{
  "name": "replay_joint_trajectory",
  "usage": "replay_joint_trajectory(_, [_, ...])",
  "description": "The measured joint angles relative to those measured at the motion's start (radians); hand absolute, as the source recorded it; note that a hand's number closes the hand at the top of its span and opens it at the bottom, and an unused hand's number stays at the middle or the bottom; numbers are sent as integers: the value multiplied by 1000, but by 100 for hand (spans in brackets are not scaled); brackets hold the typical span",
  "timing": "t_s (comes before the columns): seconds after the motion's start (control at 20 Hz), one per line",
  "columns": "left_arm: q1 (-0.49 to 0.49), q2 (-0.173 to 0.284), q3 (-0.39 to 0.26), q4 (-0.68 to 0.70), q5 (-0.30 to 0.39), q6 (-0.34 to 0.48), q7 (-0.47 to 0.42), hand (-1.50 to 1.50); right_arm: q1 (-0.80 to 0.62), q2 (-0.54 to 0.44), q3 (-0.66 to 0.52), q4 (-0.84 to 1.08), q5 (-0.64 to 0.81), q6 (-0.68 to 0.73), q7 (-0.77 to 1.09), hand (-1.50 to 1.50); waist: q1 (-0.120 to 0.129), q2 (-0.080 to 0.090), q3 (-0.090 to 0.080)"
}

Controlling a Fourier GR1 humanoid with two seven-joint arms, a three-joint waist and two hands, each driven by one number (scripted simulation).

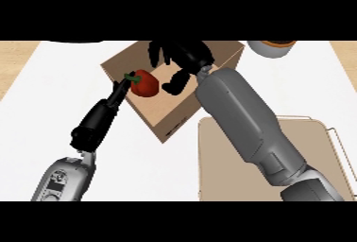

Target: Pick the bell pepper from the tray and place it in the cardboard box

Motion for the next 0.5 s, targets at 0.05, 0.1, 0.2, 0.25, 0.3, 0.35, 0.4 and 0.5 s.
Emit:
replay_joint_trajectory(0.05, [1, 1, 0, -3, 1, -3, 3, 0, -11, 1, 0, 32, -23, 5, 5, -150, 4, 0, 0])
replay_joint_trajectory(0.1, [5, 1, 1, -7, 2, -5, 0, 0, -19, 2, -3, 68, -37, 2, -6, -150, 6, 1, 0])
replay_joint_trajectory(0.2, [6, -5, -1, -5, -3, -3, -6, 0, -35, 3, -6, 131, -67, -1, -36, -150, 8, 2, 0])
replay_joint_trajectory(0.25, [6, -8, -4, -7, -7, -1, -5, 0, -46, 3, -16, 162, -84, -2, -52, -150, 10, 3, 0])
replay_joint_trajectory(0.3, [9, -6, -2, -12, -7, -4, -3, 0, -51, 4, -30, 185, -101, -4, -76, -150, 11, 3, 0])
replay_joint_trajectory(0.35, [12, -5, -1, -16, -5, -7, 1, 0, -51, 4, -44, 198, -129, -6, -94, -150, 12, 3, 0])
replay_joint_trajectory(0.4, [3, -9, 0, -10, -5, -5, 4, 0, -56, 4, -63, 209, -156, -4, -115, -150, 11, 4, 0])
replay_joint_trajectory(0.5, [4, -7, 1, -15, -5, -9, 8, 0, -49, 4, -112, 221, -218, -19, -153, -150, 12, 5, 0])
